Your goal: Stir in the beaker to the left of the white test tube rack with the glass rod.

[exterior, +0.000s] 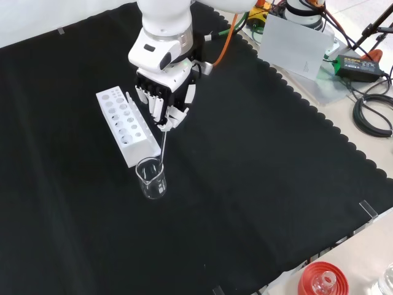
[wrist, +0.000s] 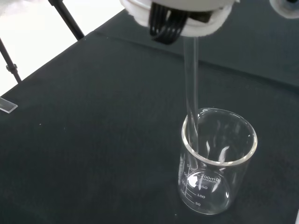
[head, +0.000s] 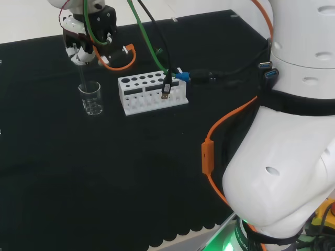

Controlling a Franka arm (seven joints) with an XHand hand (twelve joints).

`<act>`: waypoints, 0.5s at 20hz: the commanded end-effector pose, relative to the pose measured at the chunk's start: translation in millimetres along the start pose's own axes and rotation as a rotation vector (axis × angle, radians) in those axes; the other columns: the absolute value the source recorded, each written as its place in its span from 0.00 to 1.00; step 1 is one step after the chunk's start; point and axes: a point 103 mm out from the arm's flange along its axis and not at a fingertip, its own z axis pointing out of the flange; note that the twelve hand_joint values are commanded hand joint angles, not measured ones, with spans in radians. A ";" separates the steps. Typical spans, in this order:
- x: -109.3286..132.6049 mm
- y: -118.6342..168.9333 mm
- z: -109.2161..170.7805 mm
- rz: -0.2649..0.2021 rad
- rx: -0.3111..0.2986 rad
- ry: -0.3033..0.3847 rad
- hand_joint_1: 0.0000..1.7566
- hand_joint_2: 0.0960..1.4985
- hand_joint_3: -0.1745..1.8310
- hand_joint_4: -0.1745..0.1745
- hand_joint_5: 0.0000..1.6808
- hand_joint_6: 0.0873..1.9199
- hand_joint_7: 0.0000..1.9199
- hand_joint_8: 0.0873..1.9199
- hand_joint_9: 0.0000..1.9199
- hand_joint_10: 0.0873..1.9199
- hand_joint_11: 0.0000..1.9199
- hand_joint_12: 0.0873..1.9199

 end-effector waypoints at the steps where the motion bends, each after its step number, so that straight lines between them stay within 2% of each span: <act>1: 1.6 -0.2 -3.5 -0.014 -0.012 -0.001 0.75 0.47 0.36 0.00 0.64 0.36 0.69 0.37 0.96 0.04 0.84 0.26; 10: 10.8 2.4 -10.2 -0.028 -0.016 -0.007 0.75 0.47 0.36 0.00 0.64 0.36 0.69 0.37 0.96 0.04 0.84 0.26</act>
